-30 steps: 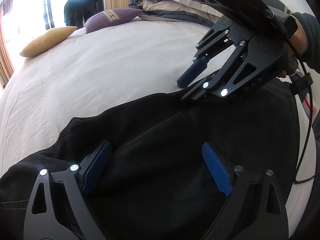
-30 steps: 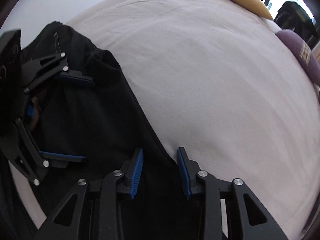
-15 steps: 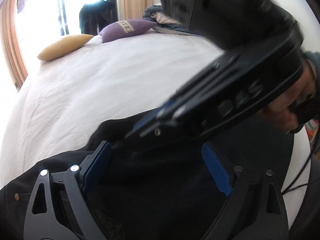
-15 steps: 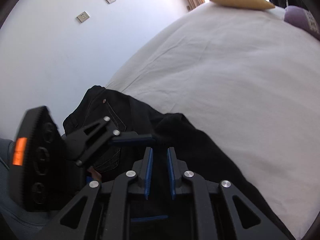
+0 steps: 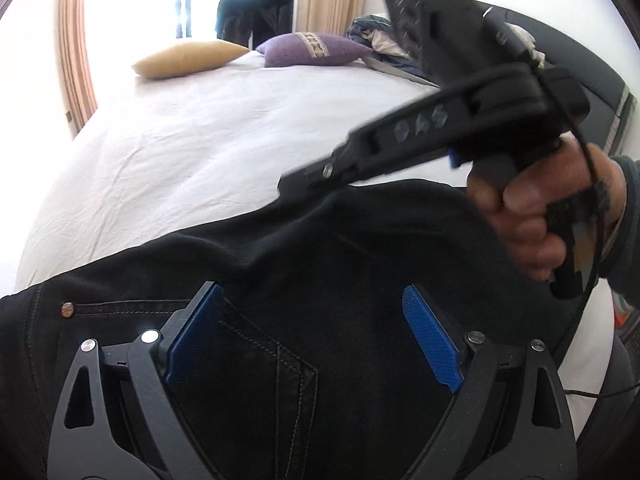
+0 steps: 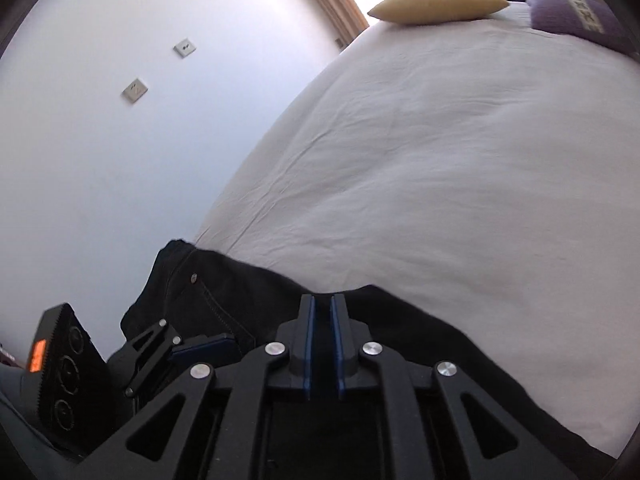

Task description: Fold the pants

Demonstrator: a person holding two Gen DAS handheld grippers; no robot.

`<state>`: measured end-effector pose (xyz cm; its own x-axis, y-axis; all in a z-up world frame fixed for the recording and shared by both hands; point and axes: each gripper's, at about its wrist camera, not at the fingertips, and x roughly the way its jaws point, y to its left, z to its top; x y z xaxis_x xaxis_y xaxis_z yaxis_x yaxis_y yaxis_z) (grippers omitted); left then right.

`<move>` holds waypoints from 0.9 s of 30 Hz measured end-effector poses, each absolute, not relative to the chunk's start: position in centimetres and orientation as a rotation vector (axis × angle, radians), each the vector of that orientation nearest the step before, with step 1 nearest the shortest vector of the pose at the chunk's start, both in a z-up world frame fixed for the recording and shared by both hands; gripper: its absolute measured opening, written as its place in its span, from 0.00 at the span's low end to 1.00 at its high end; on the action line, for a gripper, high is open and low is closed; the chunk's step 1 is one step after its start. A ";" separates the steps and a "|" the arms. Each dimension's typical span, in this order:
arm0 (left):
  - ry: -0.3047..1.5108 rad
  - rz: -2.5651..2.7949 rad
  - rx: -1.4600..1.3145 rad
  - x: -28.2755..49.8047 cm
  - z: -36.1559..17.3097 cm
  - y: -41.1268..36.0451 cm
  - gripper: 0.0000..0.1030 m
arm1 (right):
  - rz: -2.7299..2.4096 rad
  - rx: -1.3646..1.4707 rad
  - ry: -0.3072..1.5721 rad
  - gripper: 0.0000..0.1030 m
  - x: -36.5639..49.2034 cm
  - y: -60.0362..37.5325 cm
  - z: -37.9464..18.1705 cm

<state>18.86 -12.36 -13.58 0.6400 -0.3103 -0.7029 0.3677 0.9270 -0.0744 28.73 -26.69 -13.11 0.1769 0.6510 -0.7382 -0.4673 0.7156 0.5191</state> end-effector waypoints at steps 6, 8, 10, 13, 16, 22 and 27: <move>0.932 -0.336 0.044 19.9 -16.2 -9.3 0.87 | 0.337 0.332 1.085 0.12 30.7 -33.9 -14.1; 0.931 -0.354 0.045 19.8 -15.5 -9.4 0.87 | 0.380 0.391 1.047 0.17 28.5 -36.5 -12.2; 0.903 -0.387 -0.003 20.0 -14.4 -9.5 0.87 | 0.505 0.446 0.998 0.20 24.8 -37.4 -10.5; 0.919 -0.409 -0.048 21.0 -14.5 -10.2 0.89 | 0.552 0.470 1.051 0.50 20.0 -37.3 -12.2; 0.981 -0.380 0.085 21.1 -17.0 -11.1 0.87 | 0.417 0.570 1.093 0.21 16.9 -41.8 -16.5; 0.990 -0.289 0.173 18.3 -16.3 -8.4 0.87 | -0.130 0.682 0.963 0.10 10.1 -56.4 -15.1; 0.906 -0.437 0.085 19.4 -12.3 -12.7 0.88 | 0.206 0.754 0.891 0.45 9.3 -50.8 -13.4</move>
